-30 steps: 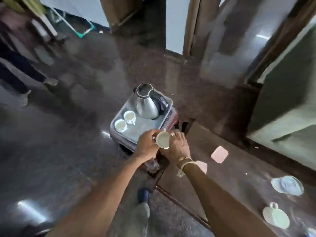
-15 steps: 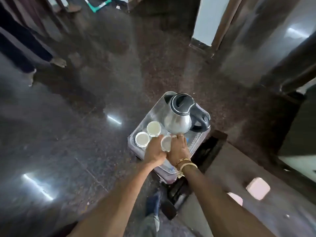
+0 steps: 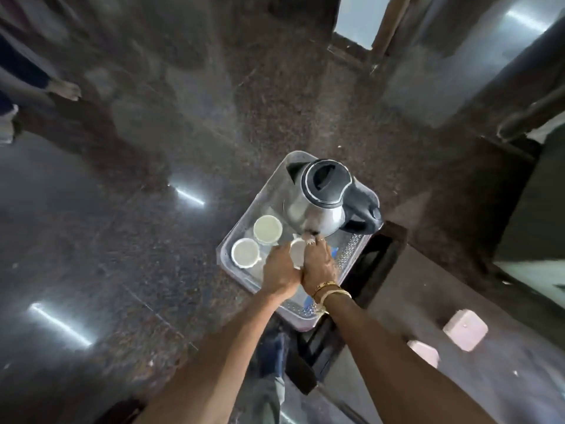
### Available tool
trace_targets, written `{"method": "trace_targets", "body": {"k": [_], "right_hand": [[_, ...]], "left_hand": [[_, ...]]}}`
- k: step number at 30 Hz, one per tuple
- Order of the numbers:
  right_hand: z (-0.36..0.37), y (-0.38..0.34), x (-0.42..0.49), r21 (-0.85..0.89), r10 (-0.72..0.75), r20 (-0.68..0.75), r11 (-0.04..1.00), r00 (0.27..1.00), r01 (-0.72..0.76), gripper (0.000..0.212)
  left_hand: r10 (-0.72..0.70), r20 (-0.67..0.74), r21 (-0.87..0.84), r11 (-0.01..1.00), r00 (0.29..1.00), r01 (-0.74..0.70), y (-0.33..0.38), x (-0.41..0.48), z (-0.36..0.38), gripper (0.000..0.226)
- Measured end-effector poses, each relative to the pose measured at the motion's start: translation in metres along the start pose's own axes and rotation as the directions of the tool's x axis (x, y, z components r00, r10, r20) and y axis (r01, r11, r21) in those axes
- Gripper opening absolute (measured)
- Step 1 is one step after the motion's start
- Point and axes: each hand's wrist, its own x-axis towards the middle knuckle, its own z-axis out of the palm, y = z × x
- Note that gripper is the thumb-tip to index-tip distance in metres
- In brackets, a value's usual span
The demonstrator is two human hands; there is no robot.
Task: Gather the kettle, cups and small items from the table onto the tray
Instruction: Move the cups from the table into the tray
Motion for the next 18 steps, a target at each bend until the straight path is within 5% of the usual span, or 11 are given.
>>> {"method": "trace_targets", "body": {"k": [3,13,18], "right_hand": [[0.003,0.0,0.001,0.044,0.016,-0.037,0.999,0.999,-0.015,0.059],[-0.037,0.032,-0.046,0.044,-0.047,-0.13,0.998,0.99,0.053,0.056],[-0.077,0.078,-0.1,0.079,-0.022,-0.333,0.996,0.943,0.051,0.055]], "left_hand": [[0.01,0.029,-0.011,1.0,1.0,-0.01,-0.002,0.002,0.0,0.067],[0.054,-0.105,0.095,0.994,0.993,-0.044,0.026,-0.027,-0.008,0.041],[0.272,-0.123,0.084,0.961,0.954,-0.263,0.087,-0.062,0.011,0.032]]}}
